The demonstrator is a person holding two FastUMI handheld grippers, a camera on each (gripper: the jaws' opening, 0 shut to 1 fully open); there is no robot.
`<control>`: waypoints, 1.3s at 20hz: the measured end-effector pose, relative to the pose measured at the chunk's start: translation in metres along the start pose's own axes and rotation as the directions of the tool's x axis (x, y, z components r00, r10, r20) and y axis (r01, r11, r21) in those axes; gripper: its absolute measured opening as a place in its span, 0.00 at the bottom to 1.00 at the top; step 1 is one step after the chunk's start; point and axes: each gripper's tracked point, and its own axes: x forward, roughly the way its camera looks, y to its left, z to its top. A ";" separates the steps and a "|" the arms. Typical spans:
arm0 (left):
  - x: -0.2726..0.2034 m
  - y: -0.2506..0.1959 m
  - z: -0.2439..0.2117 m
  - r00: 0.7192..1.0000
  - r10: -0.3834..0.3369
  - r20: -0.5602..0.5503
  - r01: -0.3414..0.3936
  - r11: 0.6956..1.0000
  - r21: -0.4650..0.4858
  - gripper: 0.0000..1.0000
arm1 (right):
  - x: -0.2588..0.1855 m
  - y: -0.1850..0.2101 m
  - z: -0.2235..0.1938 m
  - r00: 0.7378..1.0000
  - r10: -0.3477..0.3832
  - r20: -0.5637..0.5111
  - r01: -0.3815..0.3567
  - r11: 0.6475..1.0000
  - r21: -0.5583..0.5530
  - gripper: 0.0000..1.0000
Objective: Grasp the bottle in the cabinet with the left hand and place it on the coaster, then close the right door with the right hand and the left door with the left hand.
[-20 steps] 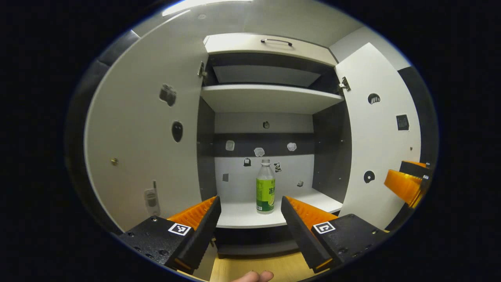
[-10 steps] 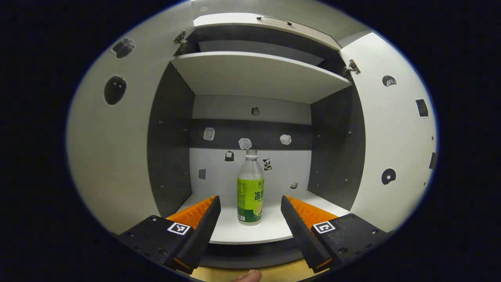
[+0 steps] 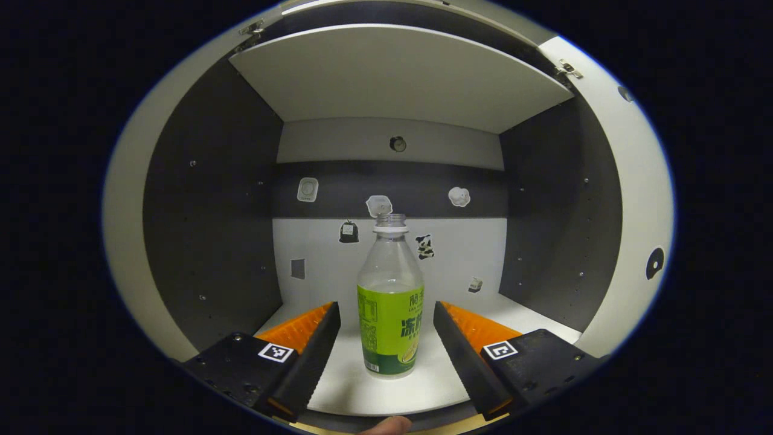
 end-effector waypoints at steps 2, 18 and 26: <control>0.017 0.004 -0.006 1.000 0.011 -0.014 -0.011 1.000 -0.006 0.98 | -0.005 -0.003 0.000 1.000 -0.023 -0.005 0.023 1.000 0.007 0.98; -0.090 0.018 0.013 1.000 -0.030 0.000 0.030 0.999 -0.022 0.80 | -0.076 0.011 -0.008 1.000 -0.005 -0.030 0.006 0.999 0.035 0.93; -0.208 0.013 0.024 0.999 0.008 0.041 -0.010 0.999 0.045 0.80 | -0.115 -0.001 -0.002 0.997 0.077 -0.012 -0.077 0.996 0.034 0.98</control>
